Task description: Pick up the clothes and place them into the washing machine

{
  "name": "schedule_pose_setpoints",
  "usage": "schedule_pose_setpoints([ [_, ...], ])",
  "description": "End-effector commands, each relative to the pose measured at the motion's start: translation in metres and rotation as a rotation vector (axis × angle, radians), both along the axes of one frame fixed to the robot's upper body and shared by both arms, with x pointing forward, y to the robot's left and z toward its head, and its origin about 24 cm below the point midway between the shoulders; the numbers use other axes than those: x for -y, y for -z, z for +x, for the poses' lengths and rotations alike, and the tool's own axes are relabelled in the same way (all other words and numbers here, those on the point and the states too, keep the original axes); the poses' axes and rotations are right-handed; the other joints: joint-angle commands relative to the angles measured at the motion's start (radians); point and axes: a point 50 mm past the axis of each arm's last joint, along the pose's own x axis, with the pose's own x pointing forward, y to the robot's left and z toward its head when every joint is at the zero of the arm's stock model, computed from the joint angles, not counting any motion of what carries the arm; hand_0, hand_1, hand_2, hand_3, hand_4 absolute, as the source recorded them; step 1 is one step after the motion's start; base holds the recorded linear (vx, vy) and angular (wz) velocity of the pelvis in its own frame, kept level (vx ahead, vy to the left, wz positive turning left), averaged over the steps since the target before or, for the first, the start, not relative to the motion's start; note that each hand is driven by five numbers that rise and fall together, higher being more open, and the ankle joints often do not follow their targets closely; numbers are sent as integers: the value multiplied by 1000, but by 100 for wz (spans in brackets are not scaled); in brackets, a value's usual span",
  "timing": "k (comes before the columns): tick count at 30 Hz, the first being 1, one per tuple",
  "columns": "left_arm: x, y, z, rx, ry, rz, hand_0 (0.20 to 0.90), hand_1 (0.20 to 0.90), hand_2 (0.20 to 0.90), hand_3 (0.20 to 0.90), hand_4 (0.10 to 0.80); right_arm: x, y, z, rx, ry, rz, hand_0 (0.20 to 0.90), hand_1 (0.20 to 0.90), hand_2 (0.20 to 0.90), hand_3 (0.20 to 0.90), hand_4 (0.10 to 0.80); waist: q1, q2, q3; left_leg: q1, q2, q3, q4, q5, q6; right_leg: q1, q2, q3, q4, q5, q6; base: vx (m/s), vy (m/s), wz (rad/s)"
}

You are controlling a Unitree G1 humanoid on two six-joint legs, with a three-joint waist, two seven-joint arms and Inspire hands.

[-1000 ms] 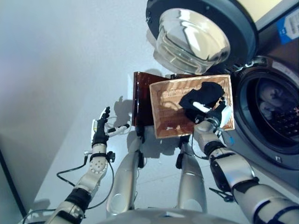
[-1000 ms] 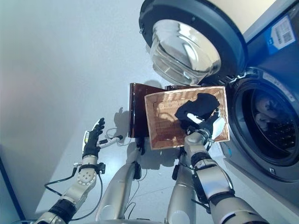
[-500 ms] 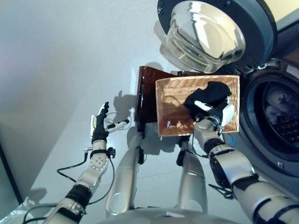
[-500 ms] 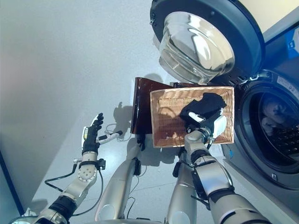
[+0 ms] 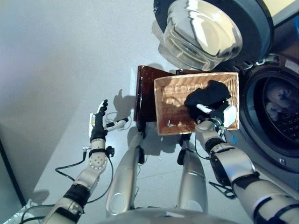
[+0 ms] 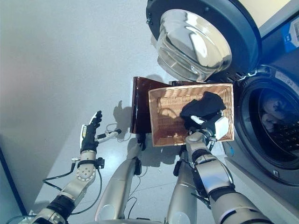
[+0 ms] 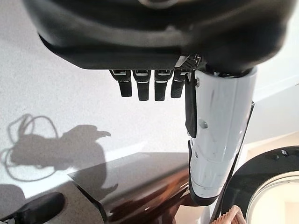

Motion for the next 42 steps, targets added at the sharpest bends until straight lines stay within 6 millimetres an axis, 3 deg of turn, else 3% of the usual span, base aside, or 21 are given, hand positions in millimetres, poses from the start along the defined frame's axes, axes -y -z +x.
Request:
schedule_pose_setpoints([
  [1,-6,-20,-10,142,0,10,900,900,900,900,800,13,6,-9,-42,26,-78,428,428,428,428,463,23,42,-24,-58,-21,8,115,-130,-48,40,-2,14,-71,46,-12,-3,-10,-7],
  [5,-6,-20,-9,139,5,17,900,900,900,900,800,15,4,-9,-37,23,-87,354,354,354,354,410,19,45,-25,-53,-22,11,112,-129,-48,41,-1,15,-69,45,-12,-4,-3,-7],
  [14,-6,-16,-11,116,5,14,900,900,900,900,800,20,11,-16,-59,30,-88,356,356,356,356,412,6,41,-34,-44,-20,12,113,-135,-48,43,1,20,-63,41,-13,0,-1,-1],
  [20,-4,-9,-13,86,12,-4,900,900,900,900,800,34,17,-25,-70,80,-62,348,348,348,348,406,4,43,-56,-7,-25,20,102,-139,-48,77,-5,25,-78,46,-8,23,3,-1],
  [22,-3,-9,-14,83,15,-11,900,900,900,900,800,38,17,-27,-60,88,-55,205,205,205,205,304,2,45,-66,11,-27,24,95,-141,-48,93,-7,31,-90,52,-4,47,22,-6],
  [31,-4,-1,-14,46,1,-54,900,900,900,900,800,38,21,-30,15,84,41,200,200,200,200,300,-20,33,-125,148,-35,51,44,-148,-51,230,-17,46,-184,86,15,69,2,-12],
  [39,-8,8,-18,4,-21,-73,900,900,900,900,800,19,34,-35,6,-33,58,200,200,200,200,300,-44,4,-162,238,-30,76,4,-147,-56,313,-15,59,-274,124,26,45,-24,-17],
  [40,-9,7,-18,5,-25,-76,900,900,900,900,800,15,33,-33,-4,-90,10,900,900,900,900,800,-49,-2,-167,240,-28,78,4,-146,-57,316,-13,59,-277,125,25,2,-46,-16],
  [42,-9,7,-18,6,-23,-75,900,900,900,900,800,15,33,-32,-12,-105,5,900,900,900,900,800,-50,-4,-169,241,-27,76,5,-146,-57,316,-11,59,-276,125,23,5,-42,-6],
])
